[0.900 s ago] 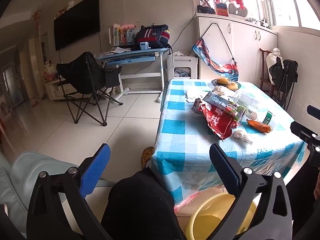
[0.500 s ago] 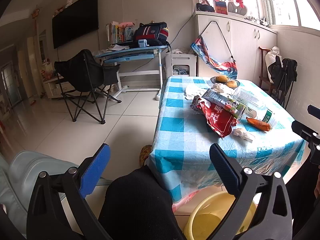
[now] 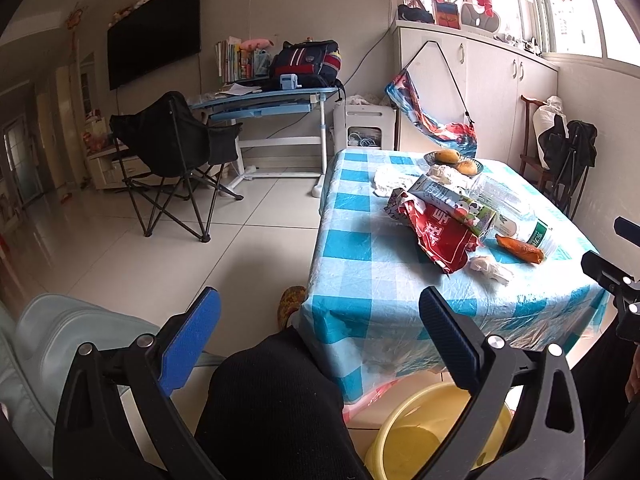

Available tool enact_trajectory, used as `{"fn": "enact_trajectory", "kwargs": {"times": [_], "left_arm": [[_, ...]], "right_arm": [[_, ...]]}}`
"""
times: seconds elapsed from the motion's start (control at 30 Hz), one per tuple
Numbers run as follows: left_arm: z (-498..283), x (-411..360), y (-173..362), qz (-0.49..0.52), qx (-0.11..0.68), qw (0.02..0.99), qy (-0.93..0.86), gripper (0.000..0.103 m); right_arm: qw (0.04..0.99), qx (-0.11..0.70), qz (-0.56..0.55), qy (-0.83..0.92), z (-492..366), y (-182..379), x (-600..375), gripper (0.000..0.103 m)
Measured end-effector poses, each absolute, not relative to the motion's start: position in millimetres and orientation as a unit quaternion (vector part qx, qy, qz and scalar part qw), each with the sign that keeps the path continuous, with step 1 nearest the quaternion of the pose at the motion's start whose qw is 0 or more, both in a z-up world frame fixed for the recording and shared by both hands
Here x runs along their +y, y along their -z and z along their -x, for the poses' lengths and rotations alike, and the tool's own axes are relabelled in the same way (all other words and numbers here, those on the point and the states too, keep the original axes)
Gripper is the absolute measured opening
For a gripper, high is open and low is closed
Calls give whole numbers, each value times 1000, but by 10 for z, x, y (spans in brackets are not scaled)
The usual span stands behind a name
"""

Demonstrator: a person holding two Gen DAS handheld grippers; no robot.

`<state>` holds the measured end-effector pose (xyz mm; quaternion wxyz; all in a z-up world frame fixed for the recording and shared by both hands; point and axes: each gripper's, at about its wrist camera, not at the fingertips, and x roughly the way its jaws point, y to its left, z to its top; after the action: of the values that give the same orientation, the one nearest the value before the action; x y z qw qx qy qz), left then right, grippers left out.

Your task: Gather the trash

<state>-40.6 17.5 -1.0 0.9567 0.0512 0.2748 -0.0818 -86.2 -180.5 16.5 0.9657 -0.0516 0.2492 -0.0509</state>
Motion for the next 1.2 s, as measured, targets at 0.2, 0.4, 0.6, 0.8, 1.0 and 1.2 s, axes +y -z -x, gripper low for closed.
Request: {"fn": "enact_trajectory", "kwargs": {"times": [0.2, 0.4, 0.6, 0.8, 1.0, 1.2], "left_arm": [[397, 181, 18, -51, 276, 956, 81, 96], [400, 178, 14, -52, 275, 957, 81, 96], [399, 179, 14, -52, 276, 956, 82, 96], [399, 178, 14, -52, 276, 956, 82, 96], [398, 206, 31, -50, 277, 956, 81, 96], [396, 208, 29, -50, 277, 956, 81, 96]], "right_arm": [[964, 255, 53, 50, 855, -155, -1791, 97], [965, 256, 45, 47, 857, -142, -1788, 97], [965, 258, 32, 41, 851, -137, -1783, 97], [957, 288, 28, 37, 835, -146, -1762, 97], [956, 290, 31, 35, 836, -147, -1756, 97], [957, 287, 36, 37, 836, -140, -1753, 97]]}}
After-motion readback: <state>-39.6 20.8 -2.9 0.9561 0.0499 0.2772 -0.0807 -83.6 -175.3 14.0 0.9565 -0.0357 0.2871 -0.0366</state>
